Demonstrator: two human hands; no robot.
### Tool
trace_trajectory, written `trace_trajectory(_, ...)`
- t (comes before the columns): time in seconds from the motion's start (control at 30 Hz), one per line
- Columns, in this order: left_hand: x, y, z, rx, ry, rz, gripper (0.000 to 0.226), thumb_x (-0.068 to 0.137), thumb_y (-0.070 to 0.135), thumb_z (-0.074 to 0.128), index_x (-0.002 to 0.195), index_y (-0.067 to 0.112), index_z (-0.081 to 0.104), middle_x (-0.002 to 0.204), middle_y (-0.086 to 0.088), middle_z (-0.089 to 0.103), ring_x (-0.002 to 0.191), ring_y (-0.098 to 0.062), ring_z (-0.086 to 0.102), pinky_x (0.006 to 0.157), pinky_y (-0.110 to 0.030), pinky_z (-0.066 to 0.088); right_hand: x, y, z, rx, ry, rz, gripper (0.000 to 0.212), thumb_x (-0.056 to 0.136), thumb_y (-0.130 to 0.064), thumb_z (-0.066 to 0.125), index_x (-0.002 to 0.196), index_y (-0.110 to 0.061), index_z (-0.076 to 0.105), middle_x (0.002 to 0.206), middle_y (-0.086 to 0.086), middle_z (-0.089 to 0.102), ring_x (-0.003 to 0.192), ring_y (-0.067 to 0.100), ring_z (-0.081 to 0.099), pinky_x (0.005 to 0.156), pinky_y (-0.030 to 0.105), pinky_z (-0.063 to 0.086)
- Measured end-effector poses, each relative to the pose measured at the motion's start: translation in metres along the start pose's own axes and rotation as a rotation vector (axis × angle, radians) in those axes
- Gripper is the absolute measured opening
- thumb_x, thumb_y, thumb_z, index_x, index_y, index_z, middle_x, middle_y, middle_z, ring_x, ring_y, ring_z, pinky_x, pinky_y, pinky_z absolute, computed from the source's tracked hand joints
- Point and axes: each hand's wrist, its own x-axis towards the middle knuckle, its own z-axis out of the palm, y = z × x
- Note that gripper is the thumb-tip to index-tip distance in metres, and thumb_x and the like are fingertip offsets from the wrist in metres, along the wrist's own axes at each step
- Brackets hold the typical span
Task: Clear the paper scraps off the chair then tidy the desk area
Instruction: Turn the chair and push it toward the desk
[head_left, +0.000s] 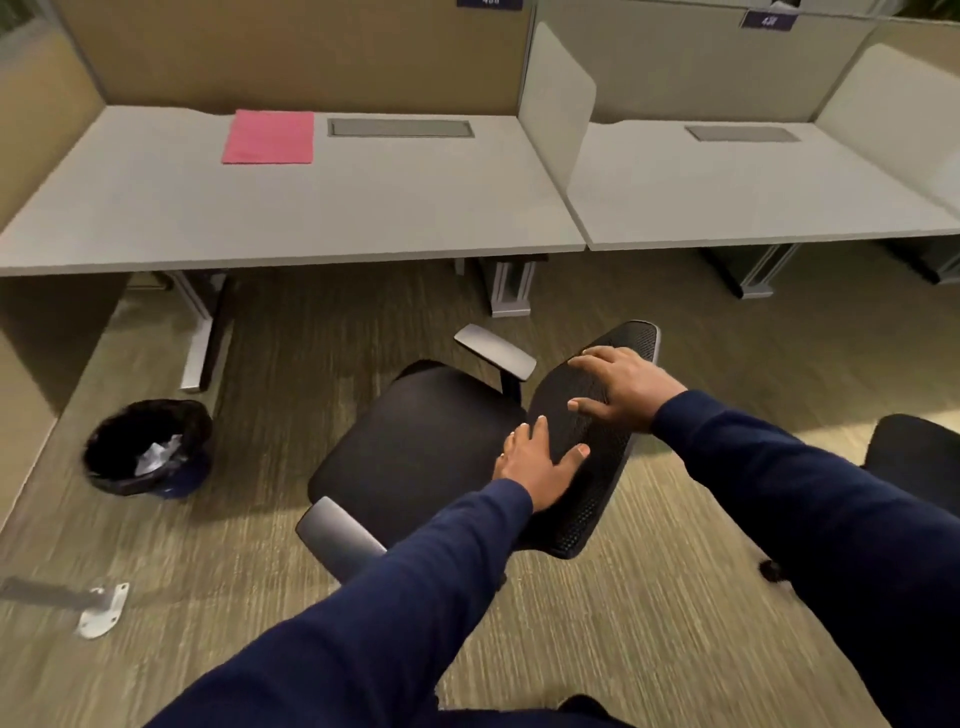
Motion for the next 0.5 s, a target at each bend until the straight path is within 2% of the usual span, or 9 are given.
trace_trajectory(0.2,0.009,0.045,0.02,-0.042,-0.022,-0.112,0.119,0.067,0.092,0.048,0.158,0.02,0.018,0.154,-0.014,0.035,0.141,-0.035,0.035,0.115,-0.051,0.032,0.012,0.053,0.005,-0.046,-0.024,-0.139,0.073,0.089,-0.068,0.051,0.149,-0.028,0.042,0.154,0.005,0.043,0.143,0.029,0.036,0.116,0.049,0.035)
trace_trajectory(0.3,0.003,0.056,0.034,0.037,-0.038,-0.151,0.13,0.057,0.092,0.058,0.157,0.02,0.016,0.152,-0.013,0.036,0.139,-0.035,0.039,0.114,-0.05,0.035,0.014,0.072,0.017,-0.076,-0.057,-0.208,0.078,0.086,-0.077,0.043,0.147,-0.029,0.045,0.153,0.004,0.044,0.142,0.028,0.038,0.115,0.05,0.036)
trace_trajectory(0.37,0.003,0.064,0.043,0.112,0.022,-0.167,0.123,0.061,0.085,0.064,0.156,0.021,0.019,0.147,-0.012,0.039,0.135,-0.034,0.042,0.112,-0.048,0.038,0.018,0.087,0.022,-0.093,-0.08,-0.248,0.092,0.077,-0.089,0.03,0.146,-0.03,0.045,0.152,0.003,0.045,0.142,0.027,0.039,0.115,0.05,0.036)
trace_trajectory(0.43,0.002,0.068,0.046,0.162,0.102,-0.177,0.105,0.071,0.072,0.066,0.155,0.023,0.024,0.141,-0.011,0.045,0.13,-0.032,0.047,0.109,-0.045,0.04,0.023,0.1,0.031,-0.125,-0.091,-0.312,0.107,0.066,-0.098,0.018,0.145,-0.032,0.046,0.152,0.001,0.046,0.143,0.026,0.037,0.116,0.05,0.033)
trace_trajectory(0.5,-0.001,0.07,0.045,0.2,0.146,-0.169,0.092,0.075,0.061,0.066,0.152,0.025,0.031,0.133,-0.008,0.05,0.123,-0.031,0.052,0.105,-0.043,0.043,0.028,0.108,0.04,-0.159,-0.087,-0.384,0.11,0.063,-0.102,0.019,0.145,-0.033,0.046,0.153,0.0,0.045,0.146,0.026,0.033,0.12,0.052,0.025)
